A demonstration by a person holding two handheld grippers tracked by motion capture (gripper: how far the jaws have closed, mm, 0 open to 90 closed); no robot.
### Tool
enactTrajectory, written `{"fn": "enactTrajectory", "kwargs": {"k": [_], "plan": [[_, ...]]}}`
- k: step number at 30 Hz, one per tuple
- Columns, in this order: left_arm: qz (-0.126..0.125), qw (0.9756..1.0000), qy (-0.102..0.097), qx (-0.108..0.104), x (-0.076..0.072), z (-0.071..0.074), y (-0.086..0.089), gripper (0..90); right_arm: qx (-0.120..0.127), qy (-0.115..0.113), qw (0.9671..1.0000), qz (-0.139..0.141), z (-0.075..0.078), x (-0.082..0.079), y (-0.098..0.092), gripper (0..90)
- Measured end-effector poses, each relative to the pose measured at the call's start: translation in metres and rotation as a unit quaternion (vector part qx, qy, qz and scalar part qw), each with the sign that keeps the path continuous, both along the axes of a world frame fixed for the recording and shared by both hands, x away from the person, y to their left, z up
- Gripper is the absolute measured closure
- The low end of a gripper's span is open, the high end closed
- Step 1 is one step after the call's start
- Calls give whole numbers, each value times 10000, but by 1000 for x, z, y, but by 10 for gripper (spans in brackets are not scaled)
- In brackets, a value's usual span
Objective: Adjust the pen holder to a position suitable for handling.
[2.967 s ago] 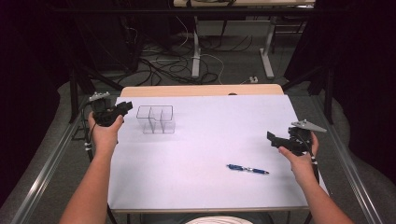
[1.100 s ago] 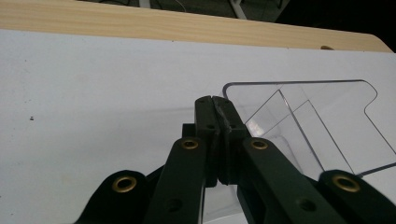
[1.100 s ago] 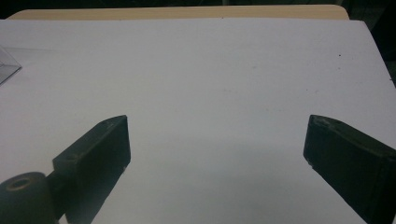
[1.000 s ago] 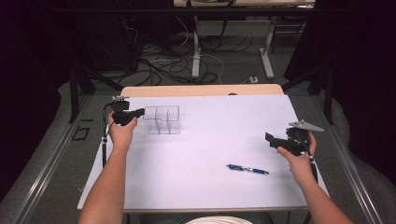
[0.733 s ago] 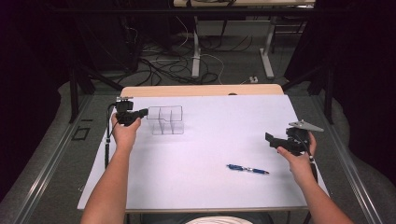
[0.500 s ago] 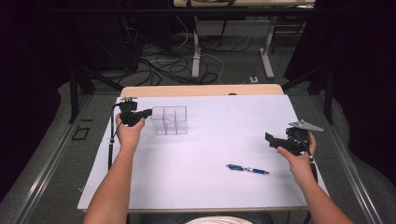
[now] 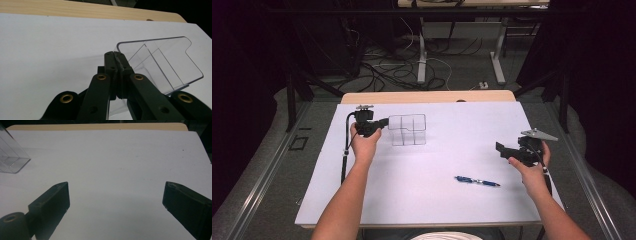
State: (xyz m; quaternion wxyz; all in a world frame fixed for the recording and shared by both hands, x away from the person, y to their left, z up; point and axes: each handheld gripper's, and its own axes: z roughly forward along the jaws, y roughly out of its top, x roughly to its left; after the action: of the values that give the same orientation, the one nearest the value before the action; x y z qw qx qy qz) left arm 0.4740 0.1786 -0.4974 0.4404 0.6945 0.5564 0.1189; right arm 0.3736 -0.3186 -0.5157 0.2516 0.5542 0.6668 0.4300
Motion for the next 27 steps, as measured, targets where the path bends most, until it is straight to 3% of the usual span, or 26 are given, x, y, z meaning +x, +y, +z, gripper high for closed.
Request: {"fn": "enactTrajectory", "kwargs": {"k": [3,15,27], "plan": [[-77,10000,-27,-56,0,-1,-14,900,-1,-9,10000,7,0,0,0,70],[-248,9997,6,-82,3,-7,-41,900,8,-14,10000,9,0,0,-1,70],[-375,9993,-7,-87,3,-7,-57,900,33,17,10000,-2,0,0,0,70]]}}
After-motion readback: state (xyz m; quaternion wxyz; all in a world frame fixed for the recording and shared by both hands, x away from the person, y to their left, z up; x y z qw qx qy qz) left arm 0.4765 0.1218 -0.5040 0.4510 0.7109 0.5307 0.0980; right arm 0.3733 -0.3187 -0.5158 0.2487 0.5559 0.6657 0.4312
